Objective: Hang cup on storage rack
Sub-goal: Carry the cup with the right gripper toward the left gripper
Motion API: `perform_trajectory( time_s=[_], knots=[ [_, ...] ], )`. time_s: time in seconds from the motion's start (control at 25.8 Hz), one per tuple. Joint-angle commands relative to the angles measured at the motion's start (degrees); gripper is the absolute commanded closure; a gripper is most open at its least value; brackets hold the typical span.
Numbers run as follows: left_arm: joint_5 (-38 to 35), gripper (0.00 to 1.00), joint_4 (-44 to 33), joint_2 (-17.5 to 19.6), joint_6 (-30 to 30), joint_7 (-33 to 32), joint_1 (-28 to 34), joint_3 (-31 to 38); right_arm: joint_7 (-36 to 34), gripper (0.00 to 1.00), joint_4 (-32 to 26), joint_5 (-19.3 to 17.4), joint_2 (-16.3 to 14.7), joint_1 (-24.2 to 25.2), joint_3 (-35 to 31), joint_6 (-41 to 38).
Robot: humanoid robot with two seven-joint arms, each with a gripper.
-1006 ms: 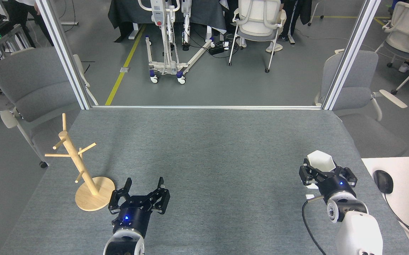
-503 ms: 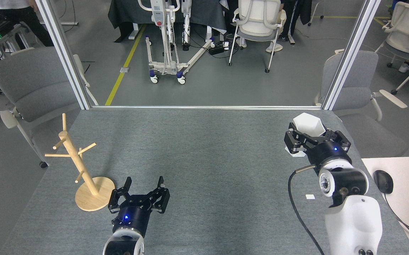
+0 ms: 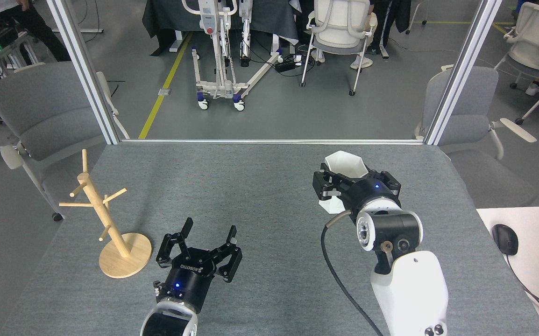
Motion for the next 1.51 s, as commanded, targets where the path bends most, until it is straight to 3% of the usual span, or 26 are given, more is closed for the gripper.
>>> perform_trajectory(
  time_s=[0.0, 0.15, 0.35, 0.77, 1.47],
  knots=[
    [-3.26, 0.01, -1.66, 0.11, -1.5, 0.21, -0.07, -5.15, 2.7, 0.99, -0.24, 0.03, 0.47, -1.37, 3.15, 0.98],
    [-10.11, 0.01, 0.8, -0.59, -1.5, -0.06, -2.18, -10.78, 3.4, 0.99, -0.24, 0.03, 0.65, -1.81, 5.17, 1.07],
    [-10.38, 0.01, 5.19, -0.68, -2.55, -0.76, -6.75, -11.92, 3.4, 0.99, 0.37, -0.05, 0.65, -1.37, 5.87, 0.98],
    [-9.94, 0.01, 5.11, -2.26, -10.64, -3.75, -7.28, -12.71, 3.31, 0.99, 1.34, -0.14, 2.14, -1.1, 8.86, 0.98],
    [-7.83, 0.01, 10.82, -2.26, -12.66, -9.46, -14.22, -12.62, 2.87, 0.99, 3.36, -0.41, 2.49, -0.23, 13.34, 1.07]
  ],
)
